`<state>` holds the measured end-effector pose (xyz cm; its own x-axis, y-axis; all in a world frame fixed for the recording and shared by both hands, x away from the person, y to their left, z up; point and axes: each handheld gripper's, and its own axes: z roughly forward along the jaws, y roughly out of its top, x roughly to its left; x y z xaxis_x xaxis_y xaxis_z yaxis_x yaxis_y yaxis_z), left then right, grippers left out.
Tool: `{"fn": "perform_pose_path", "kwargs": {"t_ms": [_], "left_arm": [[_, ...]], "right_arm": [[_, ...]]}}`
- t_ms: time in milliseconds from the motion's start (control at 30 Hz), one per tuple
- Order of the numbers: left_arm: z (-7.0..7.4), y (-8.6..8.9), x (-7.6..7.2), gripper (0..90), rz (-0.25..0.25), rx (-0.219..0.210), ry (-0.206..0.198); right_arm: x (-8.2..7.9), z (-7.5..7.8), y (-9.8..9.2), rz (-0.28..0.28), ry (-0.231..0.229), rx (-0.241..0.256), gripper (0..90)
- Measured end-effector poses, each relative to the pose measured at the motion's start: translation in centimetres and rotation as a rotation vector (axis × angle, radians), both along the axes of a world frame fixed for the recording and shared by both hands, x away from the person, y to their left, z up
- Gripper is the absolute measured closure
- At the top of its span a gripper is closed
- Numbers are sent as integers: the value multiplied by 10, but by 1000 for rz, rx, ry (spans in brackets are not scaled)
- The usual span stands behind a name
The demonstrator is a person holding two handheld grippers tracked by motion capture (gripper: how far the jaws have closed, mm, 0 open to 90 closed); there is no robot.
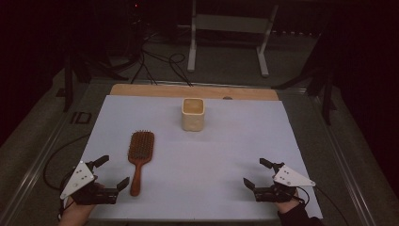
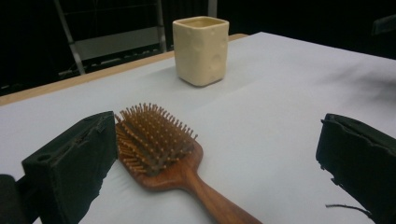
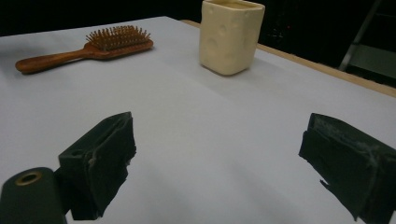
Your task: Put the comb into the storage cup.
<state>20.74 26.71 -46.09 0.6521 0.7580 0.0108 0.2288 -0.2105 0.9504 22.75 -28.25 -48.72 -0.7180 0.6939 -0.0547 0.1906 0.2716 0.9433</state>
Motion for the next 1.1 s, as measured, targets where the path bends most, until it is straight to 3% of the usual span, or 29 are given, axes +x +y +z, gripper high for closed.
{"fn": "perform_pose_path", "kwargs": {"t_ms": [333,500,800,1100], "left_arm": [[34,-1,4,0,43,44,5],[43,-5,7,0,66,67,18],[54,-23,17,0,65,115,71],[52,-42,27,0,78,165,119]], "right_arm": [[0,0,1,1,0,0,92],[0,0,1,0,1,3,92],[0,0,1,4,1,8,92],[0,0,1,4,4,16,92]]}}
